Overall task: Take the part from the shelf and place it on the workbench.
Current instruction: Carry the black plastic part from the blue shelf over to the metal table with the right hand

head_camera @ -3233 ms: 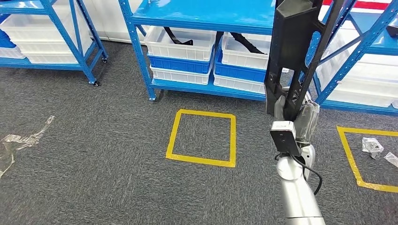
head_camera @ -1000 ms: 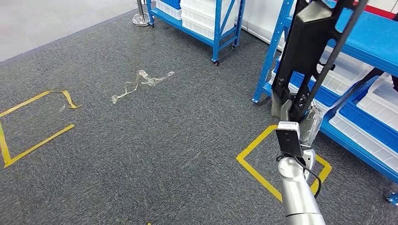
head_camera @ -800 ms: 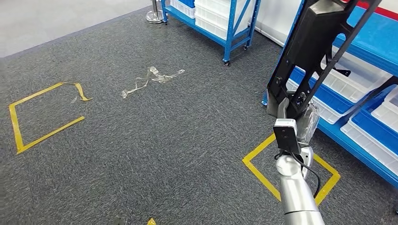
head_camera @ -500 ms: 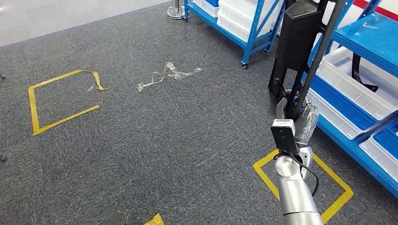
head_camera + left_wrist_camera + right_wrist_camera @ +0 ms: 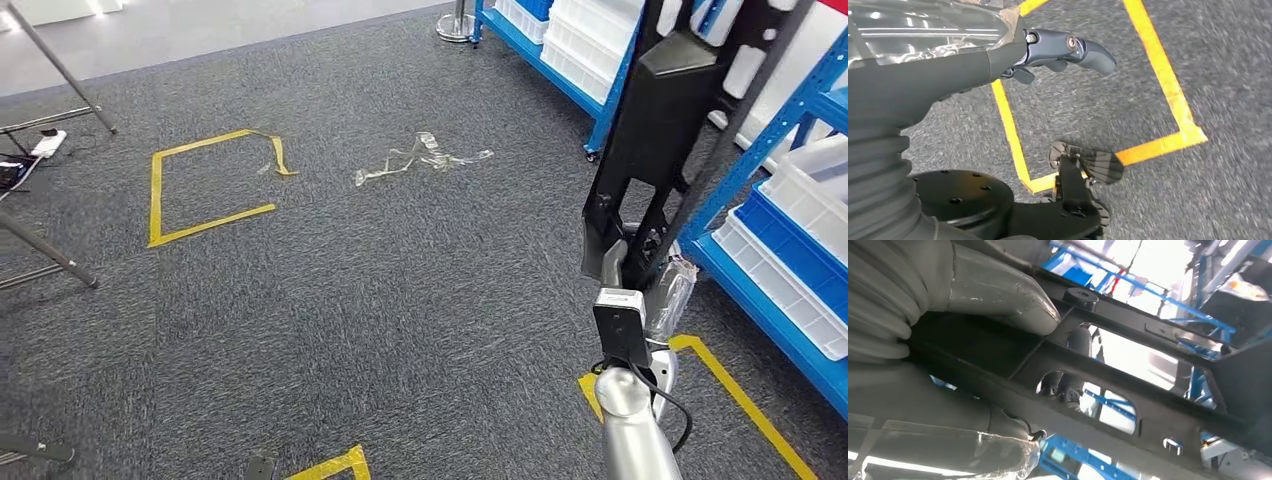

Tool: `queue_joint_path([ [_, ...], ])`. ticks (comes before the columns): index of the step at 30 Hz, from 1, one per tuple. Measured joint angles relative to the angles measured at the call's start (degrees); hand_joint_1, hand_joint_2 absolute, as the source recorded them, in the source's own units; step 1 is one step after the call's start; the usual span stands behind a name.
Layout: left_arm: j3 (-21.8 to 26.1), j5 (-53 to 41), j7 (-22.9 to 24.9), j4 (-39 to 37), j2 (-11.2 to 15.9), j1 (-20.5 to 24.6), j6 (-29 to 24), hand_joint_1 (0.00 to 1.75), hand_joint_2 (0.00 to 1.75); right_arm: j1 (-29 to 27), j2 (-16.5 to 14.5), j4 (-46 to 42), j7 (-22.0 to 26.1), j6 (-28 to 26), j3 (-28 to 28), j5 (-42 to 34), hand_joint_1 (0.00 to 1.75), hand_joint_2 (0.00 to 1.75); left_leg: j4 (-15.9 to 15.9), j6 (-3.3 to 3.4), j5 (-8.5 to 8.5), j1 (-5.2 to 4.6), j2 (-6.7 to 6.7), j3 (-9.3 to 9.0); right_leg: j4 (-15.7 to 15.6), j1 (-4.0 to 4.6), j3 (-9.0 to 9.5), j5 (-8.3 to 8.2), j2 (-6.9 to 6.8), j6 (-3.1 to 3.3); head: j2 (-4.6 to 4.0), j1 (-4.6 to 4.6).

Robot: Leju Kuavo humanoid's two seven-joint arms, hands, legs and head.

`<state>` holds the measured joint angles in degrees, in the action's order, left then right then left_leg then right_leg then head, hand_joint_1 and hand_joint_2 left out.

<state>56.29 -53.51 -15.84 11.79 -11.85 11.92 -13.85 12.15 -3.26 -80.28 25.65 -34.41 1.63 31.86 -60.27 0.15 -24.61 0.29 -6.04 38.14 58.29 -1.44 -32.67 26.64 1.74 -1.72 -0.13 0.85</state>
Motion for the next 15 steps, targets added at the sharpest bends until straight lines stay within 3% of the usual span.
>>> queue_joint_path([
  [2, -0.13, 0.04, -0.05, 0.05, 0.21, 0.34, -0.01, 0.0, 1.75, -0.77, -0.33, -0.85, 0.28, 0.31, 0.08, -0.7, 1.75, 1.75, -6.52, -0.29, -3.53, -0.13, 3.94, 3.17, -0.11, 0.19, 0.03, 0.03, -1.59, 0.68, -0.01, 0.4],
  [4, -0.19, 0.38, -0.18, 0.08, 0.36, 0.58, 0.05, 0.0, 1.75, -1.24, -0.6, -1.17, 0.54, 1.01, 0.21, -1.25, 1.75, 1.75, -13.43, -0.53, -6.21, 0.0, 5.52, 6.35, -0.1, 0.58, -0.01, 0.15, -3.37, 0.95, -0.02, 0.52],
  [5, -0.18, 0.59, -0.26, 0.08, 0.4, 0.58, 0.07, 0.0, 1.75, -1.28, -0.79, -1.2, 0.62, 1.4, 0.27, -1.38, 1.75, 1.75, -14.55, -0.56, -6.25, 0.04, 5.76, 6.75, -0.1, 0.69, -0.02, 0.19, -4.17, 0.99, -0.02, 0.56],
  [6, -0.16, 0.79, -0.32, 0.08, 0.44, 0.55, 0.07, 0.0, 1.75, -1.21, -1.04, -1.2, 0.68, 1.71, 0.29, -1.38, 1.75, 1.75, -13.37, -0.5, -5.33, 0.06, 5.97, 5.95, -0.09, 0.74, 0.0, 0.22, -4.87, 1.0, -0.02, 0.56],
  [7, -0.14, 0.96, -0.35, 0.08, 0.48, 0.52, 0.02, 0.0, 1.75, -1.05, -1.27, -1.2, 0.72, 1.92, 0.29, -1.27, 1.75, 1.75, -10.04, -0.32, -3.73, 0.03, 6.53, 3.98, -0.09, 0.78, 0.06, 0.26, -5.52, 1.01, -0.01, 0.57],
  [9, -0.13, 1.11, -0.36, 0.09, 0.5, 0.58, -0.15, 0.0, 1.75, -0.53, -1.64, -1.2, 0.74, 2.15, 0.28, -0.93, 1.75, 1.75, -2.12, 0.28, -1.22, -0.38, 9.08, -0.59, -0.04, 1.12, 0.18, 0.44, -6.69, 0.85, 0.0, 0.54],
  [11, -0.12, 1.13, -0.35, 0.1, 0.45, 0.63, -0.25, 0.0, 1.75, -0.08, -1.86, -1.2, 0.75, 2.22, 0.28, -0.68, 1.75, 1.75, 1.53, 0.89, -0.72, -0.97, 10.39, -2.53, -0.01, 1.52, 0.3, 0.7, -7.86, 0.48, -0.01, 0.39],
  [13, -0.11, 1.1, -0.32, 0.1, 0.44, 0.49, -0.27, 0.0, 1.75, 0.05, -2.11, -1.21, 0.75, 2.22, 0.28, -0.59, 1.75, 1.75, 1.98, 1.5, -0.57, -1.09, 8.95, -2.67, -0.03, 1.64, 0.43, 1.0, -9.04, -0.02, -0.01, 0.27],
  [14, -0.11, 1.09, -0.26, 0.11, 0.44, 0.35, -0.27, 0.0, 1.75, 0.05, -2.23, -1.21, 0.75, 2.22, 0.27, -0.56, 1.75, 1.75, 2.3, 1.82, -0.38, -0.99, 8.19, -2.96, 0.4, 1.54, 0.38, 1.38, -8.62, -0.26, -0.01, 0.22],
  [15, -0.11, 1.06, -0.19, 0.11, 0.43, 0.29, -0.27, 0.0, 1.75, 0.06, -2.31, -1.22, 0.78, 2.21, 0.27, -0.52, 1.75, 1.75, 2.6, 2.16, -0.15, -0.78, 7.48, -3.27, 1.83, 1.46, -0.13, 2.2, -7.36, -0.35, -0.01, 0.15],
])
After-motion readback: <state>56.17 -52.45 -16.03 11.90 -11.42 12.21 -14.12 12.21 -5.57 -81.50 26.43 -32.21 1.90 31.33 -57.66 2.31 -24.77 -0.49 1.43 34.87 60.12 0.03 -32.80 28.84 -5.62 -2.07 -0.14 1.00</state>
